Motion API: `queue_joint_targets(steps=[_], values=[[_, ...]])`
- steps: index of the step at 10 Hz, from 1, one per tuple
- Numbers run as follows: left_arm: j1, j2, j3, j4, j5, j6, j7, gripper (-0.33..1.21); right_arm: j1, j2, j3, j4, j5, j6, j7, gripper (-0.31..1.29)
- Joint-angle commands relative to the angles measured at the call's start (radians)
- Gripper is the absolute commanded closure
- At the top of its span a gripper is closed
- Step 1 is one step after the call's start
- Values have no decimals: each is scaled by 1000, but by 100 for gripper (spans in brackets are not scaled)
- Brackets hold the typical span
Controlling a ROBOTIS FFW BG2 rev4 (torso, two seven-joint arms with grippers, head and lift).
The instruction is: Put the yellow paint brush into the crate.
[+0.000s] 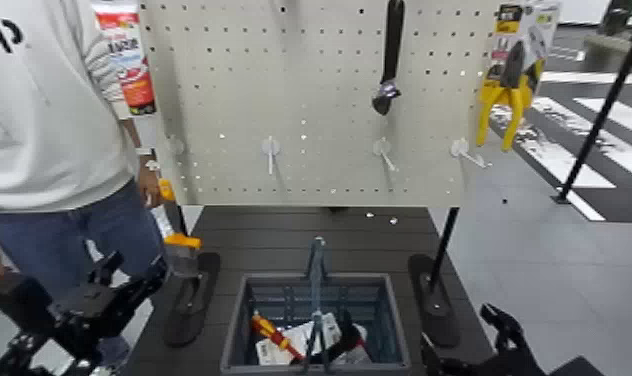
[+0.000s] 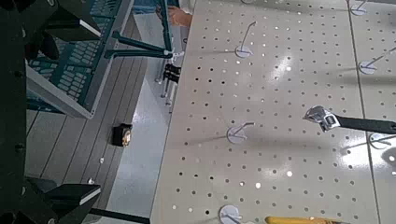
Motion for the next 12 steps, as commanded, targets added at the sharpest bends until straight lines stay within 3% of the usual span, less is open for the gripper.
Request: queue_joint_targets(steps=[1, 4, 10, 12], values=[[-48, 29, 17, 33, 0, 44, -46, 37, -5, -1, 3, 3, -1, 2, 1, 15], [-110, 60, 32, 95, -6, 62, -120, 37, -13, -1, 8, 10, -3, 2, 5, 15], [-221, 124, -23, 191, -61, 130, -243, 37, -30, -1, 23, 25, -7, 3, 11, 15], [-259, 132, -47, 227, -72, 130, -280, 37, -31, -1, 24, 25, -9, 5, 11, 15]])
